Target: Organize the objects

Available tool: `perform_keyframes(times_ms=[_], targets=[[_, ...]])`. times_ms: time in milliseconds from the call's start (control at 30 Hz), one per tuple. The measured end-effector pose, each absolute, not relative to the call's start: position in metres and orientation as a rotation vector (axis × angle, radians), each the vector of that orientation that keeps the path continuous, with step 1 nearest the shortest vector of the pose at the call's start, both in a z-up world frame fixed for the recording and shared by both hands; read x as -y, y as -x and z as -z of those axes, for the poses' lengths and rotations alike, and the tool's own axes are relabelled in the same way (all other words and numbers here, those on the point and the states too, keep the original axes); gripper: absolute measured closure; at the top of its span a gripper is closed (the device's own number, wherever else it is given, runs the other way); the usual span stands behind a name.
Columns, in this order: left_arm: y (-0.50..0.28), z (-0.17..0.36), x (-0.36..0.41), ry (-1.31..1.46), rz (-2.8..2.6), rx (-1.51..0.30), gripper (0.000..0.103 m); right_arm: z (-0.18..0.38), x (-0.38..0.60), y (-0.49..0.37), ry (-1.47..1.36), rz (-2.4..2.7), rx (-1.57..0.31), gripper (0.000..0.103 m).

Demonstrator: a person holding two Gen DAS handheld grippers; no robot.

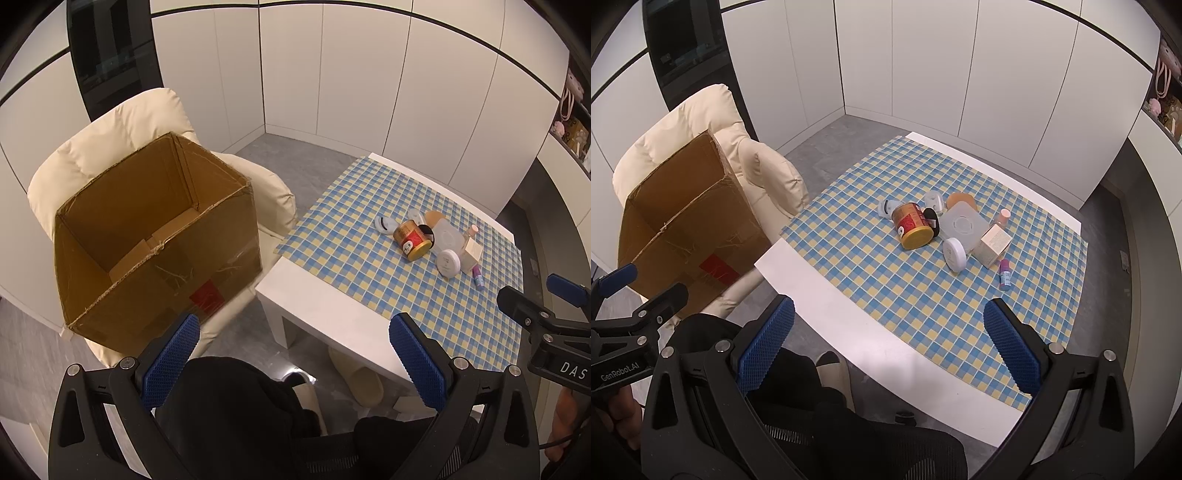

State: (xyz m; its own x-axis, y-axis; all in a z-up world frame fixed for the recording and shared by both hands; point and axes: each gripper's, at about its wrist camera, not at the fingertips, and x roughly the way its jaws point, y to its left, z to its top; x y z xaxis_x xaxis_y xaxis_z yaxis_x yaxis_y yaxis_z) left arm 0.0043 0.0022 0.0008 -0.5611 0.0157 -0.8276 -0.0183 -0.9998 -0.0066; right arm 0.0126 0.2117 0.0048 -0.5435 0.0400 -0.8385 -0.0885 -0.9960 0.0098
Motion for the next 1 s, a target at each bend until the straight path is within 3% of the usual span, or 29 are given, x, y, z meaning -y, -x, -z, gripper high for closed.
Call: perform_keyframes(times_ms=[1000], targets=[[-0.0065,0.0008,-0.0061,1.460,-2.748,-0.017,0.001,-0.0027,-0.2144,-0.0120,1.465,-2.687,-0.091,0.000]])
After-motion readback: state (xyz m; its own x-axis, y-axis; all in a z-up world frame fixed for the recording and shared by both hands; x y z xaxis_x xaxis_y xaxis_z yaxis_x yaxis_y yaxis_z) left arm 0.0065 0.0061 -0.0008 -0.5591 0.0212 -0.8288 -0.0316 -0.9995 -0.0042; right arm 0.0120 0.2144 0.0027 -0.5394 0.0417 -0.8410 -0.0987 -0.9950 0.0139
